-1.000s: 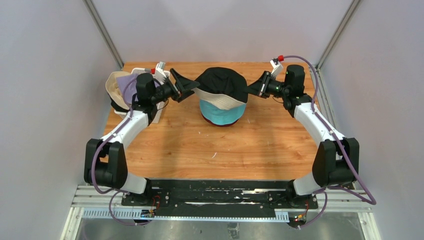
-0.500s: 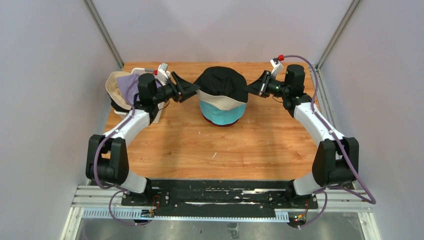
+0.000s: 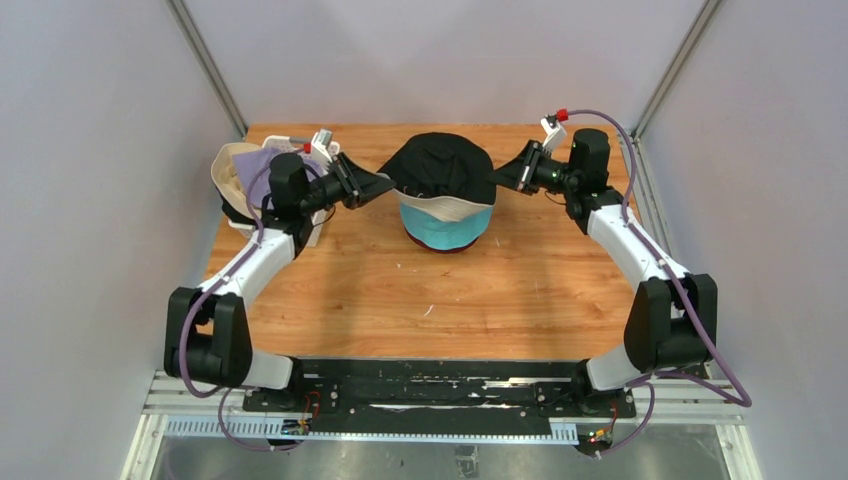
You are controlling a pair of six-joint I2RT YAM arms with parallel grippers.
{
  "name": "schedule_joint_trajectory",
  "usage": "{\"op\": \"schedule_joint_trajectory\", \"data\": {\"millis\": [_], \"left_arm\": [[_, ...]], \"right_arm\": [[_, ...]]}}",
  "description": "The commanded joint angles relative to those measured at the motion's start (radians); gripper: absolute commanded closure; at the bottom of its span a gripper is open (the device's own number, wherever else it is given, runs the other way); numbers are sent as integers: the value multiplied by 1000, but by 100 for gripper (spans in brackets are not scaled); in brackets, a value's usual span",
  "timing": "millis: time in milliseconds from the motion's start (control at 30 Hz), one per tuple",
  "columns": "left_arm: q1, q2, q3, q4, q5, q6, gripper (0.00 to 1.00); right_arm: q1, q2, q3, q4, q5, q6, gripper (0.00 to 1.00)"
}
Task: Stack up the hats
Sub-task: Stack the hat on the hat.
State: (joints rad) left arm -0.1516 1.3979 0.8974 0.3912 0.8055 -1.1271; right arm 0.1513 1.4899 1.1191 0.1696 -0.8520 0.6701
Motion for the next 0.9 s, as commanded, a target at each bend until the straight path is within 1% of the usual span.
{"op": "schedule_joint_trajectory", "data": {"millis": [0,133,267,600,633,667,767,833,867], "left_arm": [[6,-73,-33,20,25,4,77],[3,-136,-73,20,21,3,80],[-18,-184,-120,20,14,15,81],[-117,-189,-197,20,-51,75,81],[-120,-196,-201,20,-59,76,80],[-120,-208,-204,20,-68,74,75],[-120,-254,-204,20,-82,64,72],[-120,-307,-199,21,-101,63,58],[-120,-334,-192,14,-115,70,54]], "right_arm": [[16,3,22,45,3,14,92],[15,6,34,50,11,18,93],[14,15,50,50,22,16,93],[14,42,59,60,38,13,94],[14,43,59,61,37,13,94],[14,45,59,62,36,13,94],[14,46,57,62,35,10,94],[14,47,57,65,30,9,94],[13,46,57,66,30,10,94]]}}
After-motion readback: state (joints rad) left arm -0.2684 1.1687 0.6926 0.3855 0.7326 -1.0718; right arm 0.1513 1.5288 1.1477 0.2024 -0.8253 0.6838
